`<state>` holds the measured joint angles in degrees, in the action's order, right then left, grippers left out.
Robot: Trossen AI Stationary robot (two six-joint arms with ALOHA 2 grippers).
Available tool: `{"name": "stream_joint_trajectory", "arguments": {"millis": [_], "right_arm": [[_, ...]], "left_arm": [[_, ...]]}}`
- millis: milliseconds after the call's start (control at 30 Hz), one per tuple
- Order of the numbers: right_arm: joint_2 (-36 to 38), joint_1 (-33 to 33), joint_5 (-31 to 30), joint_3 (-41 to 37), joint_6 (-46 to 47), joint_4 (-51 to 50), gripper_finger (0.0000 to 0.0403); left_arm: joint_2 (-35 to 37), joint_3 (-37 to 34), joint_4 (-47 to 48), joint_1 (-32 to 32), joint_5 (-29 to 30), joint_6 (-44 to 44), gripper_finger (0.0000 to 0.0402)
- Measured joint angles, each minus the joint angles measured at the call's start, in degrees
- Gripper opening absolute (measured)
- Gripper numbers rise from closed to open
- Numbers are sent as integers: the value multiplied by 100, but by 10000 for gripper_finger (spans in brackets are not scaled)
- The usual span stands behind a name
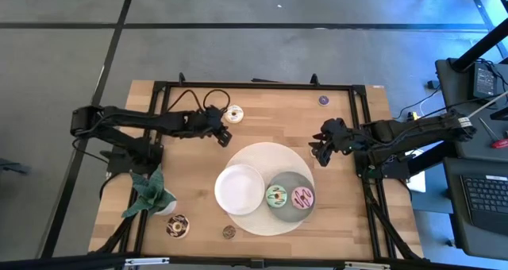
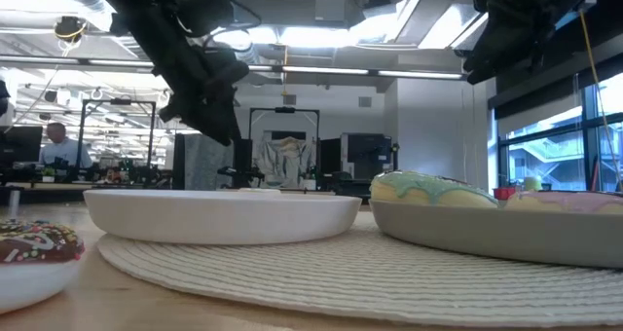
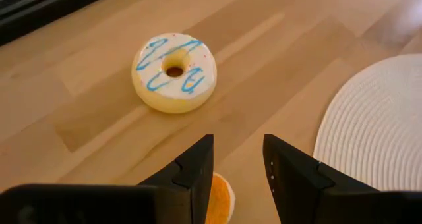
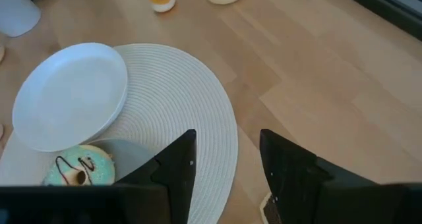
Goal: Pick & Place donuts
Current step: Put the small yellow donut on the white plate
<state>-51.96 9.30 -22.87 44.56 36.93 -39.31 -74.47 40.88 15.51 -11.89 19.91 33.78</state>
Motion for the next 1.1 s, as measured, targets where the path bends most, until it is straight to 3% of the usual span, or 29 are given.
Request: {"name": "stream_joint_trajectory", "arguments": {"millis": [233,467,600,900,1100], "right_arm": [[0,1,-1,0,8,1,168],[0,2,-2,0,24,2,168],[0,2,-2,0,26,3,168],[-2,2,-4,0,183,28,168],[-5,2,-9,-2,330,39,168]], "left_arm": [[1,0,-37,-92,-62,226,135],[1,0,-57,-98,-20,183,179],[1,0,-31,-98,-280,204,192],[-339,0,749,-352,-316,1622,180],[-764,0,698,-504,-603,1601,167]]}}
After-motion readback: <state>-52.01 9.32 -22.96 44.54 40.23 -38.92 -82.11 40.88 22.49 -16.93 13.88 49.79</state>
